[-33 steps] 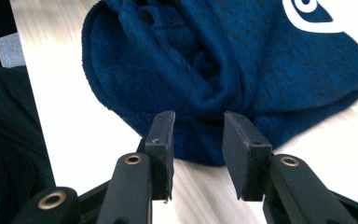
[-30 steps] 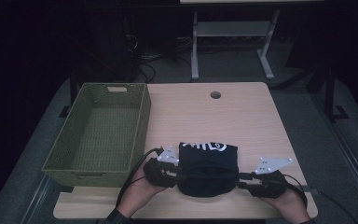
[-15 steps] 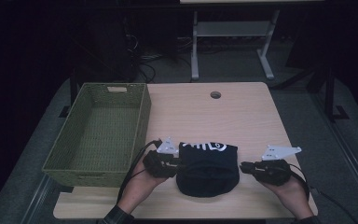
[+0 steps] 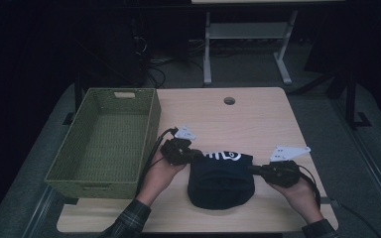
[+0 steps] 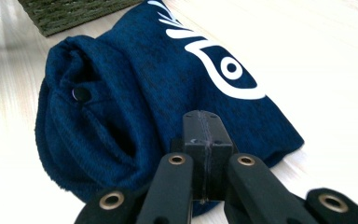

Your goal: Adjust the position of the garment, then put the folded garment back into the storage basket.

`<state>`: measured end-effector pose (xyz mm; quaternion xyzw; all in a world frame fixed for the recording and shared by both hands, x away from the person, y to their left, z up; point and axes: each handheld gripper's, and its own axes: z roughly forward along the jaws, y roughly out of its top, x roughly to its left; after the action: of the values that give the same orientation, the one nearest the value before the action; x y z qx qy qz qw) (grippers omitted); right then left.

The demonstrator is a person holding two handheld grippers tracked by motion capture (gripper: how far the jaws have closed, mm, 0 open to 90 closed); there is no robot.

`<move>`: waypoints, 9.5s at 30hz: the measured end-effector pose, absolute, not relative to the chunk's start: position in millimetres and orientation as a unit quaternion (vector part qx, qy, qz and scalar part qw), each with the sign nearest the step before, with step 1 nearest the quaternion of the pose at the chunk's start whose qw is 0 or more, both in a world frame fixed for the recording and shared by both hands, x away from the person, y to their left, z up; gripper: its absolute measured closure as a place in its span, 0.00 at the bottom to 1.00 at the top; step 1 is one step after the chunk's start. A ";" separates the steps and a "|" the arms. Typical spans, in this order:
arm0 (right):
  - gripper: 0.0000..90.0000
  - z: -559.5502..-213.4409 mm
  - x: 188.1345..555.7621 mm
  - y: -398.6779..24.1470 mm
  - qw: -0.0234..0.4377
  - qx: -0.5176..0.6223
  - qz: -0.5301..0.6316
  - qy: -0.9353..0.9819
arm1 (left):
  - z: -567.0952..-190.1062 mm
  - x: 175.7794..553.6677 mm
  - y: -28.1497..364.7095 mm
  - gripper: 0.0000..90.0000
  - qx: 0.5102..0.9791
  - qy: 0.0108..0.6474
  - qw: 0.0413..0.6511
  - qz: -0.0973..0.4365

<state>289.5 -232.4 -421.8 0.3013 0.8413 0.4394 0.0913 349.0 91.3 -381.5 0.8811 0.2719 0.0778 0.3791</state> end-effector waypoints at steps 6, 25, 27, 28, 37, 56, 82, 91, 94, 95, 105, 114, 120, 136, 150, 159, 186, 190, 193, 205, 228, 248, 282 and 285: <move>1.00 -424.3 291.1 -220.7 0.083 0.288 0.436 0.849 | -385.2 364.9 77.0 1.00 0.886 0.270 0.367 0.084; 1.00 -455.7 269.7 -190.2 0.041 0.264 0.391 0.881 | -441.7 382.0 56.6 1.00 0.916 0.271 0.292 0.055; 1.00 -461.1 265.9 -184.0 0.032 0.262 0.387 0.884 | -444.6 383.2 54.4 1.00 0.915 0.272 0.294 0.053; 1.00 -461.8 264.9 -182.2 0.032 0.258 0.388 0.884 | -445.3 384.1 53.3 1.00 0.915 0.269 0.295 0.053; 1.00 -463.4 256.0 -163.8 0.026 0.232 0.388 0.892 | -445.6 386.6 43.6 1.00 0.919 0.253 0.297 0.058; 1.00 -448.3 268.3 -187.3 0.057 0.267 0.412 0.869 | -410.7 329.9 72.2 1.00 0.917 0.246 0.309 0.056; 0.78 -453.1 264.6 -191.7 0.078 0.288 0.410 0.862 | -406.5 327.1 90.3 0.89 0.906 0.276 0.317 0.049; 0.37 -449.5 263.3 -221.7 0.118 0.345 0.414 0.834 | -406.1 333.4 99.6 0.56 0.891 0.312 0.324 0.060; 0.28 -451.1 261.1 -232.9 0.131 0.368 0.405 0.827 | -409.0 335.5 100.3 0.49 0.890 0.317 0.323 0.060; 0.26 -451.7 260.1 -237.3 0.137 0.373 0.402 0.825 | -410.0 336.1 100.4 0.48 0.891 0.317 0.321 0.061; 0.15 -468.3 271.2 -267.9 0.153 0.424 0.374 0.810 | -427.4 340.9 96.7 0.36 0.897 0.318 0.305 0.042; 0.14 -474.5 275.7 -268.1 0.162 0.430 0.358 0.813 | -439.7 343.4 95.5 0.32 0.901 0.321 0.289 0.034; 0.11 -477.9 279.0 -268.5 0.162 0.437 0.348 0.813 | -445.5 345.8 96.3 0.31 0.901 0.326 0.286 0.022; 0.07 -482.1 280.7 -266.2 0.170 0.438 0.343 0.813 | -451.8 348.7 96.4 0.48 0.894 0.330 0.302 -0.026; 0.06 -482.9 280.6 -265.9 0.171 0.438 0.345 0.812 | -454.7 355.7 97.6 0.82 0.890 0.316 0.318 -0.084; 0.06 -482.9 280.8 -265.9 0.171 0.437 0.345 0.813 | -446.3 354.4 97.5 0.84 0.890 0.311 0.324 -0.077; 0.06 -483.0 280.6 -265.6 0.169 0.440 0.346 0.811 | -377.1 357.8 84.8 0.84 0.903 0.294 0.308 -0.063; 0.06 -483.0 280.6 -265.6 0.169 0.440 0.346 0.811 | -368.7 359.0 84.0 0.84 0.909 0.281 0.302 -0.061; 0.06 -483.0 280.6 -265.6 0.169 0.440 0.346 0.811 | -354.8 358.8 83.0 0.84 0.913 0.275 0.297 -0.054; 0.06 -483.0 280.6 -265.5 0.169 0.440 0.346 0.811 | -320.2 359.2 92.0 0.84 0.913 0.273 0.303 -0.036; 0.06 -482.9 280.5 -265.5 0.169 0.441 0.346 0.811 | -269.8 361.6 124.8 0.84 0.902 0.289 0.319 -0.033; 0.06 -483.0 281.2 -265.4 0.170 0.443 0.346 0.809 | -236.4 359.6 167.4 0.84 0.890 0.318 0.327 -0.009; 0.06 -482.9 282.4 -265.4 0.171 0.447 0.345 0.808 | -189.5 348.7 255.1 0.84 0.852 0.387 0.350 0.046; 0.06 -482.9 282.5 -265.4 0.171 0.447 0.345 0.808 | -185.7 346.9 261.0 0.84 0.849 0.391 0.352 0.050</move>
<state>282.5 -265.4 -482.9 0.4468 0.8076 0.3449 0.1709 346.9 261.0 -185.7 0.8491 0.3908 0.0495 0.3520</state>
